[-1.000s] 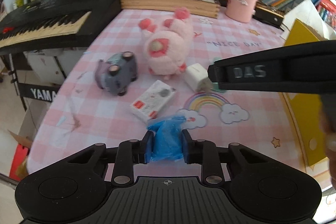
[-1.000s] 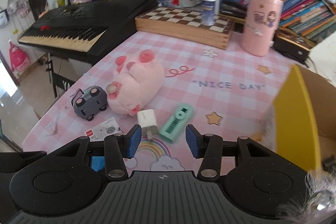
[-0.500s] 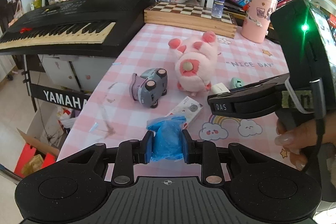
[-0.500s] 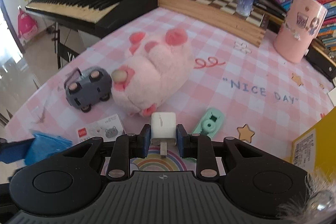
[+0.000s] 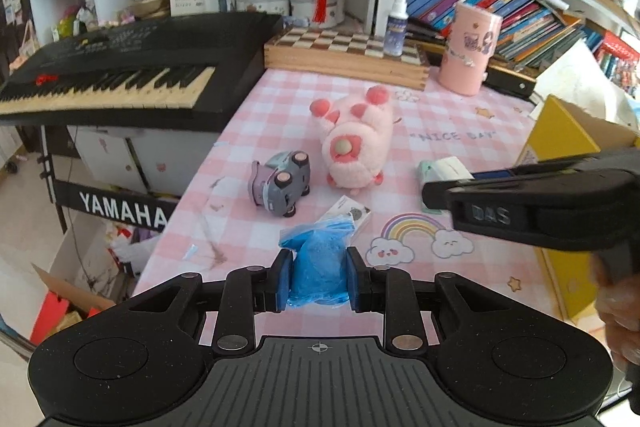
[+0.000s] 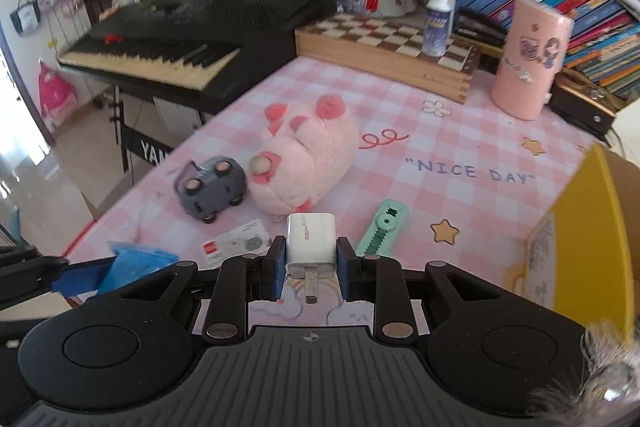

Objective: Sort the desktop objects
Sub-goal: 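Lift and carry the glove and plug toward the yellow box with both tools, then lower both tools into the box and open them to release glove and plug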

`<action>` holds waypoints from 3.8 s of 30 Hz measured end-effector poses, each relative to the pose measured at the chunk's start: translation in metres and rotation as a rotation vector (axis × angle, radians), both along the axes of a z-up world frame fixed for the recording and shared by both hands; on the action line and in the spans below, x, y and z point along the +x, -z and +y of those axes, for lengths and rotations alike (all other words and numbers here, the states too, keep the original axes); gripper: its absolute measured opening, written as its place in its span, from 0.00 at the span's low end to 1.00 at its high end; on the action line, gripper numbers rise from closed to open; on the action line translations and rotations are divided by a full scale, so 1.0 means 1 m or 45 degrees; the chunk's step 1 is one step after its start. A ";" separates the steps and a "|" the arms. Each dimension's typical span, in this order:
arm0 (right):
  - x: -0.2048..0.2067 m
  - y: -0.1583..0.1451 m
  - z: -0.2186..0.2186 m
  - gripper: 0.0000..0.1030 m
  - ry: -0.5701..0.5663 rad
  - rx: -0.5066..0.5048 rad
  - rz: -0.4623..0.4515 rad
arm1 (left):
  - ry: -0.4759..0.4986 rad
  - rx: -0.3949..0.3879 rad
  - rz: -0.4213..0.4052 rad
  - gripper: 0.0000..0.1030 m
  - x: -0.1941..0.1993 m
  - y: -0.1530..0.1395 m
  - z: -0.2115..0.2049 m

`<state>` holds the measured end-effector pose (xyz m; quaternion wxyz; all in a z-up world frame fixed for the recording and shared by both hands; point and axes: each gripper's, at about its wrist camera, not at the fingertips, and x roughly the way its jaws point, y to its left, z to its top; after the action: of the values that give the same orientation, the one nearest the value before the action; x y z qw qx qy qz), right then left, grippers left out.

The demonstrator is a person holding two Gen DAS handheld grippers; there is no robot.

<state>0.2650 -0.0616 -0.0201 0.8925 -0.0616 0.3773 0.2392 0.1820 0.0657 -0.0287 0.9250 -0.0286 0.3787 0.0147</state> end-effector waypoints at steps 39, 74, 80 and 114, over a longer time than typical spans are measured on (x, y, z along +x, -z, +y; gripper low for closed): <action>-0.284 -0.020 -0.102 0.23 0.562 0.086 -0.037 | 0.537 -0.059 -0.091 0.25 -0.181 -0.029 -0.061; -0.236 -0.018 -0.236 0.23 0.748 0.077 0.009 | 0.744 -0.030 -0.094 0.25 -0.121 -0.028 -0.204; -0.209 -0.028 -0.263 0.23 0.727 0.088 -0.063 | 0.724 -0.023 -0.134 0.25 -0.096 -0.036 -0.229; -0.001 -0.034 -0.310 0.23 0.269 -0.064 0.014 | 0.576 0.033 0.009 0.25 0.043 -0.020 -0.294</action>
<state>0.2635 -0.3713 0.0135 0.9089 -0.0423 0.3924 0.1346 0.2249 -0.2283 -0.0089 0.9037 0.0690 0.3785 -0.1881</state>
